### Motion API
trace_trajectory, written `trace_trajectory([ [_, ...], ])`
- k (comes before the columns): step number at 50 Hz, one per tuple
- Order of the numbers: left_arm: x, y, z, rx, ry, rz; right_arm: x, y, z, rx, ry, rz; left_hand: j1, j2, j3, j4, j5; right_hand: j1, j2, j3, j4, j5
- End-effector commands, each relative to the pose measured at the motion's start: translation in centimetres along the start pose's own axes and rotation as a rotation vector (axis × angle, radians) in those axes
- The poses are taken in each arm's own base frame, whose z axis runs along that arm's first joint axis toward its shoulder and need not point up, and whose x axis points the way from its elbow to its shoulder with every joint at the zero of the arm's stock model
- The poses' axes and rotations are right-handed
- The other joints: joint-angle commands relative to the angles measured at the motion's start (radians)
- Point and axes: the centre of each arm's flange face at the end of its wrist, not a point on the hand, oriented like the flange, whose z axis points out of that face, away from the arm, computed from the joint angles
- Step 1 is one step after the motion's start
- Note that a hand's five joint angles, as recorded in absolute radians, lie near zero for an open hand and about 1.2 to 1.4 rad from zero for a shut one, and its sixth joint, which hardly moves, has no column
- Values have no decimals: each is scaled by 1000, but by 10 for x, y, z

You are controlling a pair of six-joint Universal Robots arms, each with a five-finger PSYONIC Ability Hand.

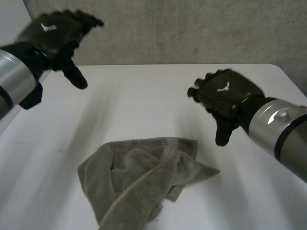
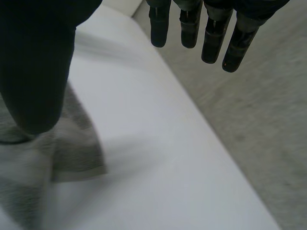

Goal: Fold the towel.

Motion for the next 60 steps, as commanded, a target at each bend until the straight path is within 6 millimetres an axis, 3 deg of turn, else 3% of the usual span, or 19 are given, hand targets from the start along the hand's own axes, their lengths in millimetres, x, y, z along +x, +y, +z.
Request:
trace_trajectory([
  [1,9,46,13,-192,65,112,-22,19,18,-84,-120,65,28,37,32,34,1,-17,-58,-39,-59,-48],
  [10,27,101,-7,-468,171,134,-58,50,50,-180,-334,295,37,46,41,43,9,-17,-58,-39,-59,-48],
  [21,23,167,-14,-626,175,75,-99,79,79,-181,-414,295,67,75,71,72,39,150,110,128,108,120],
  [22,26,171,-16,-637,187,70,-99,79,79,-181,-414,295,96,104,100,101,68,151,111,129,109,121],
  [24,27,173,-17,-631,190,69,-96,80,90,-141,-343,274,221,230,225,226,193,782,741,760,740,751],
  [25,28,173,-15,-612,194,71,-96,80,90,-141,-343,274,429,437,433,434,401,786,745,764,743,755],
  [26,28,173,-15,-612,194,71,-89,77,97,-97,-281,259,431,439,435,436,403,1088,1047,1066,1046,1057],
  [27,30,172,-12,-585,199,73,-89,77,97,-97,-280,259,637,646,641,642,609,1091,1050,1069,1049,1060],
  [36,61,188,3,-527,303,102,-43,25,112,203,-17,185,1223,1232,1227,1228,1195,1204,1164,1182,1162,1174],
  [39,59,179,20,-468,285,114,-30,4,109,276,32,146,1223,1232,1227,1228,1195,1204,1164,1182,1162,1174],
  [42,48,146,46,-324,228,146,-7,-24,103,382,125,127,1223,1232,1227,1228,1195,1204,1164,1182,1162,1174],
  [44,29,93,69,-124,96,153,6,-41,101,462,201,119,1223,1232,1227,1228,1195,1204,1164,1182,1162,1174],
  [45,29,92,69,-122,95,153,23,-55,97,546,289,121,1223,1232,1227,1228,1195,1204,1164,1182,1162,1174],
  [46,18,61,74,-17,13,131,23,-55,97,547,290,121,1223,1232,1227,1228,1195,1204,1164,1182,1162,1174],
  [47,18,61,74,-16,12,131,42,-69,91,634,377,127,1223,1232,1227,1228,1195,1204,1164,1182,1162,1174],
  [48,7,33,75,82,-63,98,61,-78,83,704,457,127,1223,1232,1227,1228,1195,1204,1164,1182,1162,1174],
  [52,-9,-11,68,254,-167,14,80,-81,76,741,523,118,1223,1232,1227,1228,1195,1204,1164,1182,1162,1174],
  [55,-8,-14,64,264,-163,4,81,-73,78,684,507,120,1223,1232,1227,1228,1195,1204,1164,1182,1162,1174],
  [60,16,34,51,111,-85,-11,58,-47,81,483,352,117,1223,1232,1227,1228,1195,1204,1164,1182,1162,1174],
])
